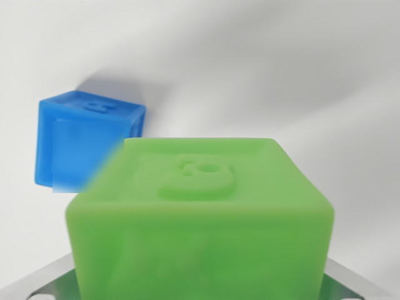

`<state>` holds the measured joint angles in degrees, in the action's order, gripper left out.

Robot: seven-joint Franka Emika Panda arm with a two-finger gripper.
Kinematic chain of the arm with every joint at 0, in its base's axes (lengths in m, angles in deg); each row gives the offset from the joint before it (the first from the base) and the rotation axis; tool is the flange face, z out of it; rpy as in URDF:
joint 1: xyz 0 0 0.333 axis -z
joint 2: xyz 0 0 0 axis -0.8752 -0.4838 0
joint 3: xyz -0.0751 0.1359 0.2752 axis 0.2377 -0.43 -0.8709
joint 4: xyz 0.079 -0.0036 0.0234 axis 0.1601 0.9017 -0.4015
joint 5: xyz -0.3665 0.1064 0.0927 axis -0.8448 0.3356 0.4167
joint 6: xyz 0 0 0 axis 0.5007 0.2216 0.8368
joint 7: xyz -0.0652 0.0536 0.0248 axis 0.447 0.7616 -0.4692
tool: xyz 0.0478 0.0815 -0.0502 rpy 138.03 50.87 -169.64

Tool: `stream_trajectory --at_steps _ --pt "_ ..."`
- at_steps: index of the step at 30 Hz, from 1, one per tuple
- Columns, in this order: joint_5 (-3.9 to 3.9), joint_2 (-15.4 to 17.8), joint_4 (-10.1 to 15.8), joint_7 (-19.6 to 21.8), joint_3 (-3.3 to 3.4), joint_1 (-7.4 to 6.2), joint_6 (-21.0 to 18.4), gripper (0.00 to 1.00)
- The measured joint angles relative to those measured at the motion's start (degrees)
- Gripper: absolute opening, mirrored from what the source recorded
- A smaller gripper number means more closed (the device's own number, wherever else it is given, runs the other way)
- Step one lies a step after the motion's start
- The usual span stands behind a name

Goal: Stack cube

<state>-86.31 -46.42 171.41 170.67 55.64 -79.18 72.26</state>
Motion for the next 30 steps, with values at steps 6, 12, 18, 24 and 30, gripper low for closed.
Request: stream_trajectory --at_steps 6,12,18,24,30 --pt "0.00 -1.0 -1.7 3.0 0.00 -0.86 -0.8 0.00" --pt "0.00 -1.9 -3.6 6.2 0.00 -1.73 -1.6 0.00" --pt "0.00 -3.0 -5.3 9.2 0.00 -2.52 -2.4 0.00" --pt "0.00 -3.9 -7.1 11.9 0.00 -3.27 -3.2 0.00" --pt "0.00 -4.9 -8.8 14.7 0.00 -3.95 -4.0 0.00"
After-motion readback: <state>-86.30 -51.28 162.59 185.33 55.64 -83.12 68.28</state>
